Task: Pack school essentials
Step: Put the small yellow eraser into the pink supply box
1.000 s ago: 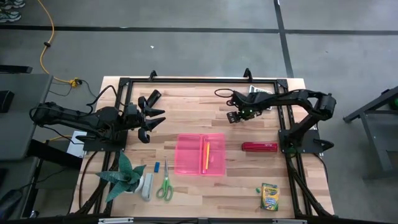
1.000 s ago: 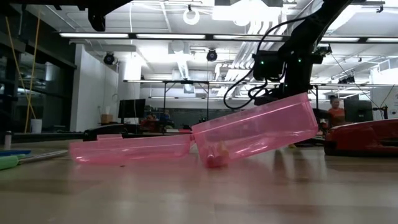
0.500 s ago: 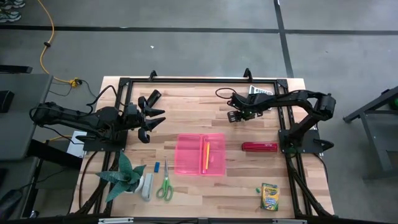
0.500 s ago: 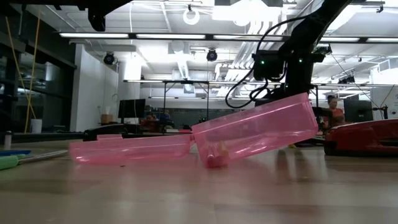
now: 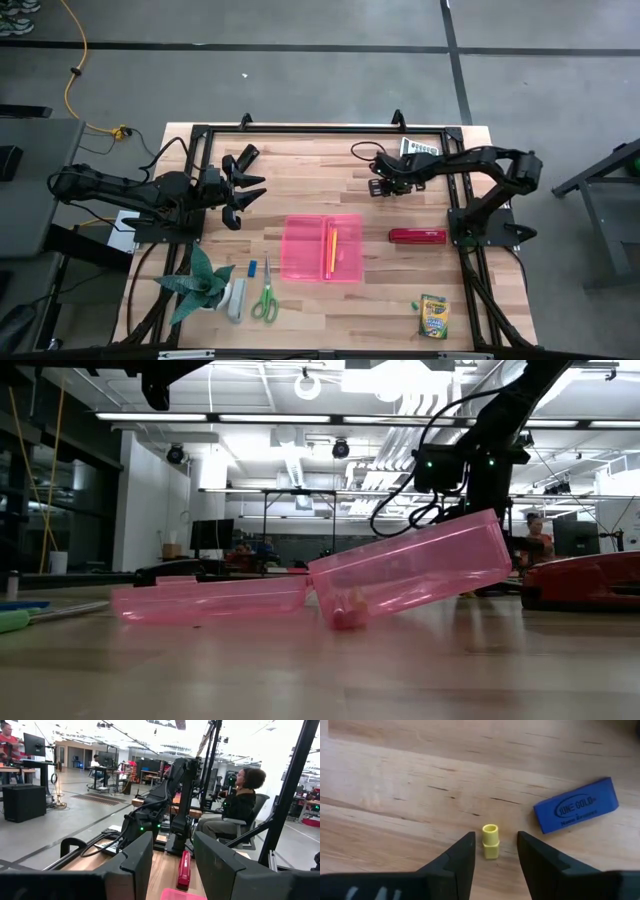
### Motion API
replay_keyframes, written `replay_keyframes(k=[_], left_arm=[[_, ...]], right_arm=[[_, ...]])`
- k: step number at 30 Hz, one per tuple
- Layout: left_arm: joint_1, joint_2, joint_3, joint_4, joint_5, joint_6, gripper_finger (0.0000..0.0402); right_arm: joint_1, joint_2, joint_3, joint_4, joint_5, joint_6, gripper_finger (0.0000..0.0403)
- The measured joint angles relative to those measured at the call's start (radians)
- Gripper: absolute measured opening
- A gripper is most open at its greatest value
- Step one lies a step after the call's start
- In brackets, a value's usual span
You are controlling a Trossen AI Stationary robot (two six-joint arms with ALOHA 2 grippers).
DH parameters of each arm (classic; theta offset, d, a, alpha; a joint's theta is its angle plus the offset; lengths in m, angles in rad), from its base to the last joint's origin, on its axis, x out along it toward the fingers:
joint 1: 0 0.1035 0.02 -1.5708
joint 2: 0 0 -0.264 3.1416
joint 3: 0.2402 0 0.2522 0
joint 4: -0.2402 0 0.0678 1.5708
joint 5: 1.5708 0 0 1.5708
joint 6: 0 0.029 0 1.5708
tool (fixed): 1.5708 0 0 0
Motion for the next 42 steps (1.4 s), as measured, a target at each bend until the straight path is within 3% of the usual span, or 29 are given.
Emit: replay_keyframes(k=[9, 21, 29, 33, 36, 39, 42], left_arm=[[0.000, 0.000, 0.000, 0.000, 0.000, 0.000, 0.0131], [0.000, 0.000, 0.000, 0.000, -0.002, 0.026, 0.0131], [0.000, 0.000, 0.000, 0.000, -0.003, 0.026, 0.0131], [0.000, 0.000, 0.000, 0.000, -0.003, 0.015, 0.0131], [0.000, 0.000, 0.000, 0.000, -0.003, -0.023, 0.0131], [0.000, 0.000, 0.000, 0.000, -0.003, -0.098, 0.0131], [0.000, 0.000, 0.000, 0.000, -0.002, -0.164, 0.0131]], right_arm=[[0.007, 0.002, -0.004, 0.000, 0.028, -0.004, 0.0123], [0.021, -0.018, -0.007, -0.022, 0.042, -0.117, 0.0009], [0.086, -0.274, -0.046, -0.051, 0.037, -0.220, 0.0003], [0.198, -0.456, -0.169, 0.127, 0.038, -0.162, 0.0002], [0.305, -0.566, -0.298, 0.410, 0.050, -0.103, 0.0002], [0.394, -0.624, -0.406, 0.727, 0.081, -0.102, 0.0001], [0.449, -0.637, -0.432, 0.921, 0.111, -0.200, 0.0001]])
